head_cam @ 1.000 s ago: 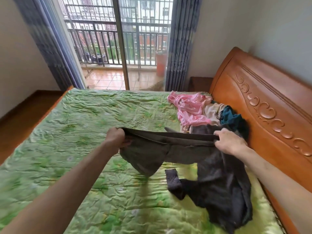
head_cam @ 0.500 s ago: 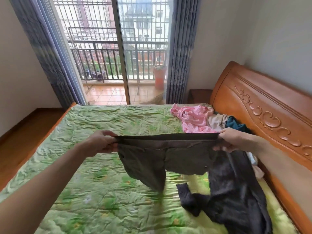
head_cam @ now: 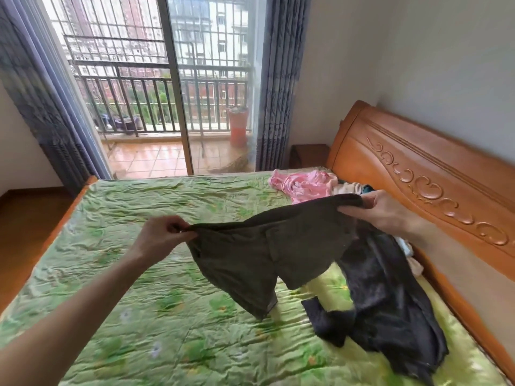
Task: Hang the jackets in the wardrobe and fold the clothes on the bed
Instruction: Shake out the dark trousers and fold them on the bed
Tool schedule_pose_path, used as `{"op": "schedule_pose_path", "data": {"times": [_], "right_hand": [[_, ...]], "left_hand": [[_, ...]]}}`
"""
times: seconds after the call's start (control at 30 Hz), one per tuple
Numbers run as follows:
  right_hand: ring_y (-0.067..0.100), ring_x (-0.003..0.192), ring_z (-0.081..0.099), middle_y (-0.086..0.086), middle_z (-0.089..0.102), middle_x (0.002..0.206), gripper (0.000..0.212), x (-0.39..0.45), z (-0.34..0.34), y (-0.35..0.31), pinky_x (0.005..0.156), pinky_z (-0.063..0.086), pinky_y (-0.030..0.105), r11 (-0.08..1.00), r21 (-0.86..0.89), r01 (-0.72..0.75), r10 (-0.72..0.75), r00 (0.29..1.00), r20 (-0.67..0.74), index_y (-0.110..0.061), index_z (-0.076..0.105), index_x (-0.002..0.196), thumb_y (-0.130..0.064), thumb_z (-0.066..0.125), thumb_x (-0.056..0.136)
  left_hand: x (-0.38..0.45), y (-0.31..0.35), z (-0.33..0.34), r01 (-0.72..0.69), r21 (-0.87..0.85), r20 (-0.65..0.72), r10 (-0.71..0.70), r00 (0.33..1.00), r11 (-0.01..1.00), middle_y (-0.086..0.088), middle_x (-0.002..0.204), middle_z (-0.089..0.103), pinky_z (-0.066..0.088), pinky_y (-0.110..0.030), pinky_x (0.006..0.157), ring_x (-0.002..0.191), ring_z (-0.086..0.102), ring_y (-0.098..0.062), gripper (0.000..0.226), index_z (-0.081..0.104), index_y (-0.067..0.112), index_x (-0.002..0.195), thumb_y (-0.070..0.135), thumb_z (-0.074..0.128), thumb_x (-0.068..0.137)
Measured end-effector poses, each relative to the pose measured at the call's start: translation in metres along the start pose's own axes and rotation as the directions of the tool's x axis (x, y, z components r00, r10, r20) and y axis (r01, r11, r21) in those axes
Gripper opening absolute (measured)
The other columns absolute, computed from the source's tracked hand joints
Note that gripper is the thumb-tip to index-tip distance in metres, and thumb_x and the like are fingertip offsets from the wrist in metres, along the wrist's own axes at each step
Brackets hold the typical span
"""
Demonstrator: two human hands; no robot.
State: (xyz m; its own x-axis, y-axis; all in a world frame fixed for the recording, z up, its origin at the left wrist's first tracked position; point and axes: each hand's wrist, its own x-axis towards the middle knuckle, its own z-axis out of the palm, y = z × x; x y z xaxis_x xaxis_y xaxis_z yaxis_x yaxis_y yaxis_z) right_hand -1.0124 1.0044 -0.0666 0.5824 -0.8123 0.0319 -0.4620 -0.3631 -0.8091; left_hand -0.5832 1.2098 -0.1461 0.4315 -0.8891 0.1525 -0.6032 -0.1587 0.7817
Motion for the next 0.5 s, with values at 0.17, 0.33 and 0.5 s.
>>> {"op": "schedule_pose_path", "data": {"times": [0.17,0.33,0.5], "right_hand": [[0.019,0.111,0.071,-0.009,0.074,0.112,0.028,-0.003,0.007,-0.013,0.099,0.058,0.039,0.995,0.102,-0.016,0.014,1.000,0.018,-0.019,0.080,0.108,-0.033,0.079,0.084],[0.019,0.099,0.076,0.004,0.080,0.109,0.027,-0.002,0.005,-0.028,0.090,0.062,0.033,0.981,0.169,0.097,-0.086,0.994,-0.069,-0.007,0.076,0.118,-0.009,0.075,0.090],[0.008,0.082,0.076,-0.006,0.081,0.089,0.011,0.006,-0.007,-0.060,0.069,0.059,0.015,0.970,0.168,0.176,-0.144,0.972,-0.187,-0.016,0.079,0.101,-0.016,0.071,0.094]], "left_hand": [[-0.001,-0.003,-0.019,0.033,-0.242,-0.054,-0.048,0.997,0.970,0.005,0.092,0.068,0.047,-0.008,0.066,0.070,0.061,0.004,0.009,0.076,0.010,0.083,0.005,0.083,0.085],[-0.008,0.016,-0.032,0.076,-0.473,-0.075,-0.126,0.989,0.878,0.004,0.075,0.077,0.052,-0.011,0.062,0.069,0.068,-0.004,0.006,0.073,0.011,0.094,0.007,0.077,0.091],[-0.009,0.053,-0.061,0.006,-0.517,-0.145,-0.094,0.985,0.856,0.000,0.094,0.082,0.057,-0.013,0.072,0.087,0.077,-0.009,0.012,0.078,0.013,0.101,0.009,0.077,0.090]]}}
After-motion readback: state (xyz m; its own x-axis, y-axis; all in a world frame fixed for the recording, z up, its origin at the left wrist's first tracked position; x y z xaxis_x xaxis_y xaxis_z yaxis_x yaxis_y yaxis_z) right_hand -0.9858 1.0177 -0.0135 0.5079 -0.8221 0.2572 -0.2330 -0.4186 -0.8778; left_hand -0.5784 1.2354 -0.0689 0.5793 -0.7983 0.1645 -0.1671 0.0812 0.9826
